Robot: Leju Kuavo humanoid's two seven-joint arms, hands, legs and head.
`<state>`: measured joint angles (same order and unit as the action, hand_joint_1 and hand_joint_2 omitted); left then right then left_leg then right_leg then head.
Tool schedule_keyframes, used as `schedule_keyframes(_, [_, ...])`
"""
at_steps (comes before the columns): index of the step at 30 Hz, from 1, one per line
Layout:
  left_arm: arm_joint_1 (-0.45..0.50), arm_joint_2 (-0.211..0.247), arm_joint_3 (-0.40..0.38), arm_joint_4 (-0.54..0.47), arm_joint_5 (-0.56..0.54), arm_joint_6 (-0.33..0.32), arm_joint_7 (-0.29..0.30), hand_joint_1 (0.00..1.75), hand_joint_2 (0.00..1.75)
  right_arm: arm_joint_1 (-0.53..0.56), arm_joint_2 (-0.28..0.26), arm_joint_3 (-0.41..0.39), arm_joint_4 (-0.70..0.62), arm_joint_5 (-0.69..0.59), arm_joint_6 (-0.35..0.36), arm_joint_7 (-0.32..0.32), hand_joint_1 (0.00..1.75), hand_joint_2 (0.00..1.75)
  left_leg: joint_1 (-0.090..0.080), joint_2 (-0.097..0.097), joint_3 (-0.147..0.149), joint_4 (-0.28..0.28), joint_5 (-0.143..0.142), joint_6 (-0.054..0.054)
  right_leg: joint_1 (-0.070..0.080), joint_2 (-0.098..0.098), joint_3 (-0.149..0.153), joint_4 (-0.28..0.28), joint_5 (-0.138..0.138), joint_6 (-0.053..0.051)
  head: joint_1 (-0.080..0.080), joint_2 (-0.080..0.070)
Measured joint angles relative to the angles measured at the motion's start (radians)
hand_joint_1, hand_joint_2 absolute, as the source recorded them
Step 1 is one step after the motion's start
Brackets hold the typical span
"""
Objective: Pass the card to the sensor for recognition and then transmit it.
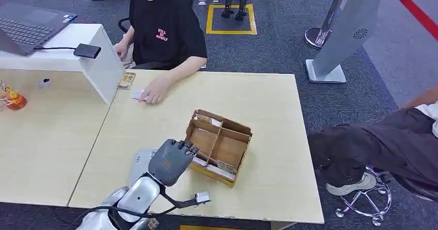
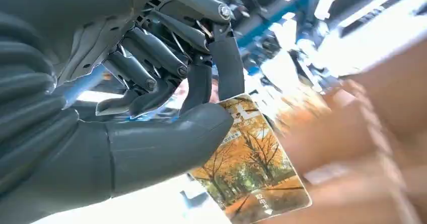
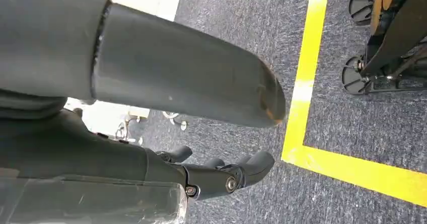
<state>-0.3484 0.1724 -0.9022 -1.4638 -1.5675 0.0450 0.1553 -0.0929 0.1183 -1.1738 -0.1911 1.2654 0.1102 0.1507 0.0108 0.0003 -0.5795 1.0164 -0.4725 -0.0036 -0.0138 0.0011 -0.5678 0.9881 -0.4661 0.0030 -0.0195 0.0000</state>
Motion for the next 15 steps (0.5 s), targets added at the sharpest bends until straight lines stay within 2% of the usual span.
schedule_keyframes(9, [-0.035, -0.005, 0.098, -0.153, 0.0, -0.002, 0.045, 1.75, 1.75, 0.0, 0.0, 0.0, 0.0, 0.002, -0.001, 0.0, 0.0, 0.0, 0.0, 0.0, 0.0, 0.0, 0.0, 0.0, 0.0, 0.0, 0.0, 0.0, 0.001, 0.0, 0.0, 0.0])
schedule_keyframes(15, [-0.039, -0.038, 0.172, -0.213, 0.0, 0.0, 0.023, 1.75, 1.75, 0.0, 0.0, 0.004, 0.0, 0.016, 0.005, 0.0, 0.0, 0.0, 0.0, 0.0, 0.0, 0.0, 0.0, 0.0, 0.0, 0.0, 0.0, 0.0, 0.001, 0.0, 0.0, 0.0])
